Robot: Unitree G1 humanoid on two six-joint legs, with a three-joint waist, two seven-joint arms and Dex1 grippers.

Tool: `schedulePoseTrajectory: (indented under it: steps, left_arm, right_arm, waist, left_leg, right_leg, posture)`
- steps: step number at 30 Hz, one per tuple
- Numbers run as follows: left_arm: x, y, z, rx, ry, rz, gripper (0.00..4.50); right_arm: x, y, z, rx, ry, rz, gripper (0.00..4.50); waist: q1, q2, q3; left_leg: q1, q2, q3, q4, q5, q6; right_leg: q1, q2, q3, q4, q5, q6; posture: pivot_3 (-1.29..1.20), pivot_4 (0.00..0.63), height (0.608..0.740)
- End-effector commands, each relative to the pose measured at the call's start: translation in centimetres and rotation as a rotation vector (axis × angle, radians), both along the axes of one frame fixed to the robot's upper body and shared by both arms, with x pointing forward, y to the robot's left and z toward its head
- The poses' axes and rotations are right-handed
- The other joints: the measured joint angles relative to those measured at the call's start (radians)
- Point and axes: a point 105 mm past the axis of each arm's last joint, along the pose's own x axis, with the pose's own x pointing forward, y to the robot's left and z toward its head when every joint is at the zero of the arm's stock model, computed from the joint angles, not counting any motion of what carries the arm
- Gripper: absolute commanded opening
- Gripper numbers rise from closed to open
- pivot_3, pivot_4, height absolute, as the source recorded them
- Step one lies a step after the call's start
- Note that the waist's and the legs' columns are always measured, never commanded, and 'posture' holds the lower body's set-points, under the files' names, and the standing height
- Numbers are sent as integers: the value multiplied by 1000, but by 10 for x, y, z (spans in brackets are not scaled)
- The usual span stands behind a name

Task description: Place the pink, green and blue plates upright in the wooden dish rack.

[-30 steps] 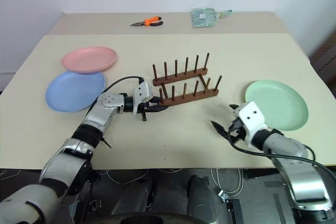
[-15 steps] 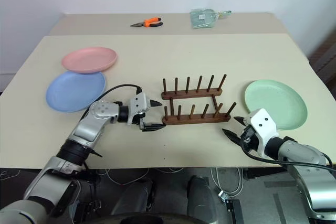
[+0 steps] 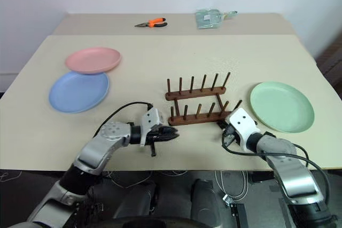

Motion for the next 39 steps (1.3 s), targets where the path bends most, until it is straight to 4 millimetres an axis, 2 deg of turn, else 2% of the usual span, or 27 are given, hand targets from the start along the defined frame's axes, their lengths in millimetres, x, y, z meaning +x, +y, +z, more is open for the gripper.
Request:
schedulePoseTrajectory:
  steps: [1, 5, 8, 9, 11, 14, 16, 18, 20, 22, 24, 26, 30, 34, 39]
  left_arm:
    - [33, 14, -6, 62, -61, 207, 733]
    - [54, 22, -2, 51, -88, 302, 733]
    - [55, 25, 0, 44, -99, 293, 733]
    - [54, 26, 2, 40, -104, 287, 682]
    - [50, 33, 7, 10, -103, 275, 654]
    - [44, 56, 34, -152, -89, 301, 1537]
    - [55, 86, 62, -289, -115, 447, 2518]
    - [76, 126, 85, -348, -188, 688, 3568]
    - [93, 170, 105, -382, -263, 958, 4443]
    - [100, 209, 128, -481, -320, 1215, 4443]
    - [98, 233, 141, -653, -294, 1390, 4443]
    - [94, 242, 147, -818, -233, 1479, 4443]
    - [83, 255, 140, -1039, -89, 1602, 4443]
    - [81, 263, 128, -1049, 3, 1636, 4443]
    - [101, 270, 98, -1029, 225, 1619, 4443]
  right_arm:
    - [18, -5, 2, -48, -61, -55, 0]
    - [42, -1, 6, -55, -115, -85, 0]
    - [47, 1, 11, -38, -122, -73, 0]
    - [46, 3, 13, -15, -111, -56, 244]
    - [38, 12, 20, 43, -93, 10, 873]
    - [19, 34, 37, 114, -99, 155, 2298]
    - [7, 48, 44, 146, -95, 228, 3319]
    - [2, 57, 45, 137, -100, 267, 4350]
    - [0, 63, 42, 141, -94, 285, 4369]
    - [2, 69, 37, 139, -88, 297, 4369]
    - [5, 73, 35, 137, -90, 310, 4369]
    - [8, 77, 36, 139, -95, 320, 4369]
    - [12, 80, 36, 133, -102, 337, 4369]
    - [13, 83, 37, 131, -111, 352, 4369]
    - [16, 89, 44, 149, -151, 356, 4369]
  waist:
    - [-1, 0, 0]
    - [-5, 0, -1]
    - [-4, 0, -1]
    - [-4, 0, -1]
    - [-4, 0, -1]
    - [-14, 1, -1]
    - [-19, 1, 1]
    - [-20, 1, 1]
    - [-15, -1, 0]
    - [-7, -1, 0]
    - [-5, -1, 0]
    - [-1, -1, 0]
    - [0, -3, 1]
    - [-1, -6, 1]
    - [-2, -6, 1]
  left_leg:
    - [0, 0, 0, 0, 0, 0]
    - [1, 0, 0, -1, 0, 0]
    - [1, 0, 0, -1, 0, 0]
    - [1, 0, 0, -1, 0, 0]
    - [1, 0, 0, -1, 0, 0]
    - [1, 1, 0, -3, 0, 0]
    - [0, 1, -1, -3, 0, 0]
    - [-1, 1, -3, -2, 0, 0]
    - [0, 1, -3, -1, 0, 0]
    - [0, 0, -3, -1, 0, 0]
    - [0, 0, -3, -1, 0, 0]
    - [0, 0, -3, -1, 0, -1]
    - [-1, -1, -3, -1, 0, -1]
    - [-1, -1, -3, -1, 0, -1]
    - [0, -1, -2, -1, 1, -2]
  right_leg:
    - [0, 0, 0, 0, 0, 0]
    - [0, 1, 0, 0, 1, 1]
    - [0, 1, 0, 1, 2, 3]
    - [0, 1, 0, 1, 2, 3]
    - [0, 1, 0, 1, 3, 1]
    - [-1, 1, 0, 1, 4, 0]
    - [-2, 2, 0, 1, 4, 0]
    - [-2, 2, -1, 1, 2, 3]
    - [-1, 2, -1, 1, 2, 4]
    - [0, 2, -1, 1, 1, 4]
    - [0, 1, -1, 0, 2, 5]
    - [-1, 1, -1, 0, 2, 5]
    - [-1, 1, -1, 0, 4, 3]
    - [-1, 1, -1, 0, 4, 3]
    - [-1, 2, -1, 1, 4, 3]
  posture:
    - [0, 150, 740]
    - [0, 150, 740]
    - [0, 150, 740]
    - [0, 150, 740]
    - [0, 150, 740]
    - [0, 150, 740]
    - [0, 150, 740]
    - [0, 150, 740]
    - [0, 150, 740]
    - [0, 150, 740]
    - [0, 150, 740]
    - [0, 150, 740]
    - [0, 150, 740]
    - [0, 150, 740]
    - [0, 150, 740]
